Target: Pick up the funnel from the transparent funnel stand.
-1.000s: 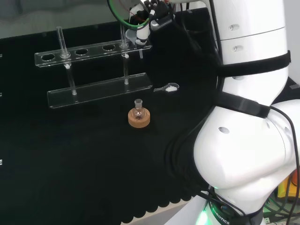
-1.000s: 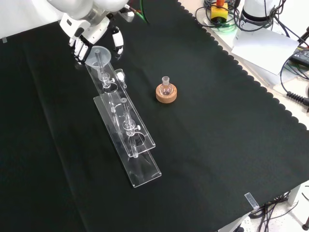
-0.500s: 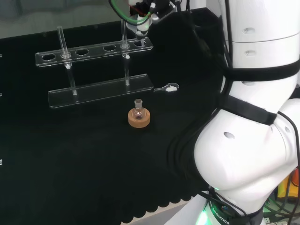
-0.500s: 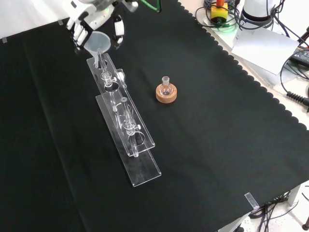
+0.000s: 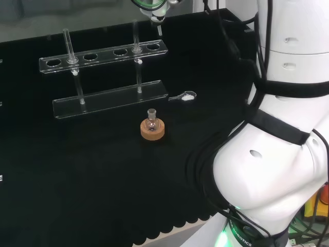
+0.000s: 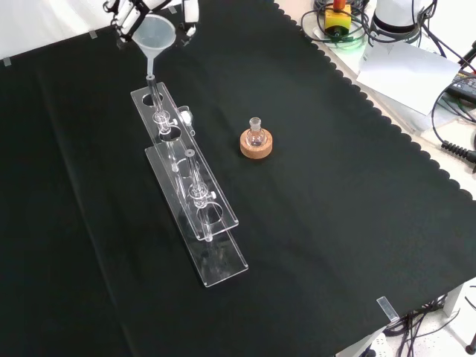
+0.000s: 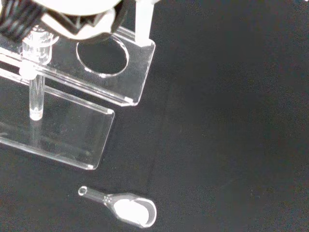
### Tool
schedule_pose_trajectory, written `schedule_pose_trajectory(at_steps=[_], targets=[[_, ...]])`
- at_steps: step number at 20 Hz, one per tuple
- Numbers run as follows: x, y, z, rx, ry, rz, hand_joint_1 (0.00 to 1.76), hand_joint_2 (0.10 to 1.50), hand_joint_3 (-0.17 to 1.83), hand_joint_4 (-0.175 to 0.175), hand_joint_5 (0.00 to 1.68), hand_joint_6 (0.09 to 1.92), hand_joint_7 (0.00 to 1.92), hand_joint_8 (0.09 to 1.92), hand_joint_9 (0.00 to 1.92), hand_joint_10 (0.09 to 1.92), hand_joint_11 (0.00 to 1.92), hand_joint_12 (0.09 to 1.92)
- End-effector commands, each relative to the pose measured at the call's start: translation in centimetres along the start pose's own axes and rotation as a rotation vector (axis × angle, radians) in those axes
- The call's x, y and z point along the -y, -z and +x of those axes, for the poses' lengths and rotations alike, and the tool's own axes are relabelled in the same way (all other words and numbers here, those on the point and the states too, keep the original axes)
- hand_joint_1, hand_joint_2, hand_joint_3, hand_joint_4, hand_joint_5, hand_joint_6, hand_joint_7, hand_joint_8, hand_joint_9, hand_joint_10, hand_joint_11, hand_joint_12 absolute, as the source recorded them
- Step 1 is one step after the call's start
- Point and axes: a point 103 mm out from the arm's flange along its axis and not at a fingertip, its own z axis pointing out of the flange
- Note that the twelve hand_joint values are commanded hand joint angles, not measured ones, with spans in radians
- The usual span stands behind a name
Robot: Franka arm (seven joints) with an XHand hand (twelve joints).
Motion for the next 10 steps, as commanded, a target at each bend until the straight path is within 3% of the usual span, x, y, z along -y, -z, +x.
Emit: schedule_pose_trajectory(at_steps=[1, 10], targets=[[4.3, -0.3, 0.3, -0.02, -0.032, 0.021, 0.92, 0.68, 0.78, -0.028, 0.57, 0.65, 0.5, 0.63, 0.85, 0.48, 0.45, 1.33], [9.0, -2.0, 1.8, -0.055, -0.051, 0.033, 0.91, 0.68, 0.78, -0.027, 0.56, 0.66, 0.49, 0.64, 0.85, 0.48, 0.46, 1.33]])
